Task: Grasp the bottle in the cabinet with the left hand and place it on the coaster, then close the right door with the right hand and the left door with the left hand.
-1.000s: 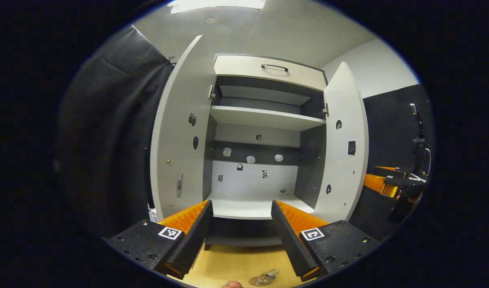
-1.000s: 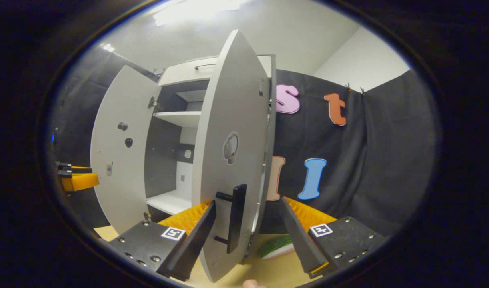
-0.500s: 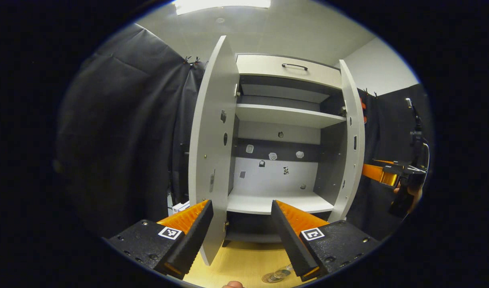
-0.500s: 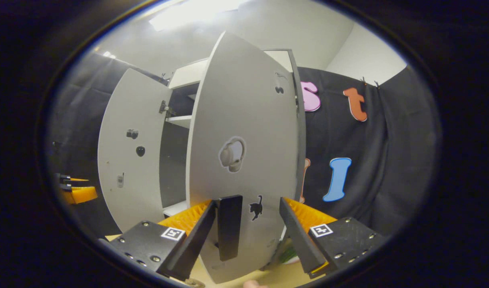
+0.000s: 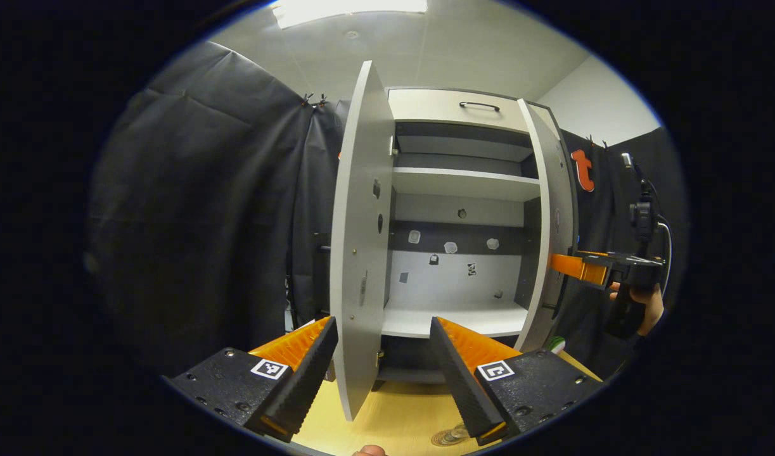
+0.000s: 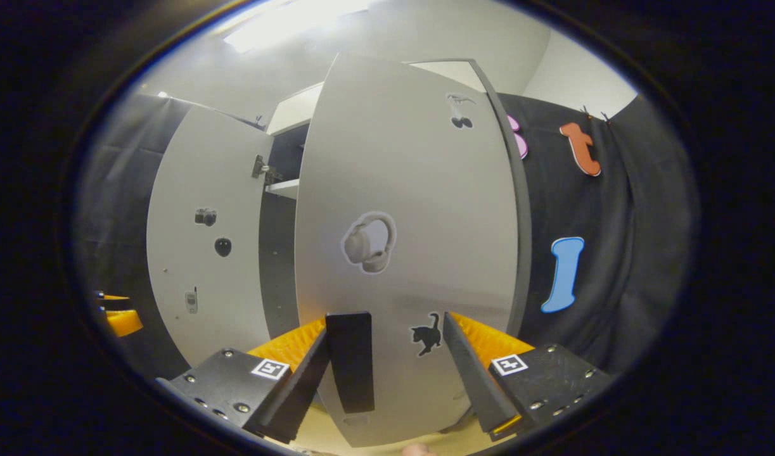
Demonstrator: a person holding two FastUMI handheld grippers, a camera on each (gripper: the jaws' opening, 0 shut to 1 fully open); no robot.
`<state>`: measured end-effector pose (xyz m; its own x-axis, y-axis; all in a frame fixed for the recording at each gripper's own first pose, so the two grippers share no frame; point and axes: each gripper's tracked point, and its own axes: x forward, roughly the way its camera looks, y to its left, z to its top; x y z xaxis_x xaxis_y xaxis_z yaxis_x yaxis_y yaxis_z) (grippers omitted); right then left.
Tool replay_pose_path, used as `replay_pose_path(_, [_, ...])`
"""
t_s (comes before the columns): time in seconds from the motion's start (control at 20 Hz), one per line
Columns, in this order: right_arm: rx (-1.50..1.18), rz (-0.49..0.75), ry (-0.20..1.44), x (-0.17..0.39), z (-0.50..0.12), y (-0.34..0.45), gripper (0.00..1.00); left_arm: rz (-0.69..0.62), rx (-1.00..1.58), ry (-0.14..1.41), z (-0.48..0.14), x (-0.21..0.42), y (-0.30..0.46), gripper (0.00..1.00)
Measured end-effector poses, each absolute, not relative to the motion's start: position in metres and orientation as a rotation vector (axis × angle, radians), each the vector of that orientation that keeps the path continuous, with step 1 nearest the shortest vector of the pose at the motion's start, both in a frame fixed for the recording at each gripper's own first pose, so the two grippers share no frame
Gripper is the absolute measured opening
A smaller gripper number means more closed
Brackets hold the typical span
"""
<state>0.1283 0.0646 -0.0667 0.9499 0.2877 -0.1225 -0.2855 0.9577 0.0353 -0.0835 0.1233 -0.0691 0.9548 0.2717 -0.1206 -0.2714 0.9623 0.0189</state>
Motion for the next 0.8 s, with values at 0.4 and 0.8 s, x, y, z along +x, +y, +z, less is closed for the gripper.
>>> replay_pose_path(0.4, [0.000,0.286,0.112,0.148,-0.073,0.084,1.00,0.345,-0.012,0.118,-0.070,-0.100,0.149,0.93])
replay_pose_path(0.8, [0.004,0.264,0.105,0.163,-0.080,0.095,1.00,0.392,-0.011,0.110,-0.070,-0.113,0.164,0.93])
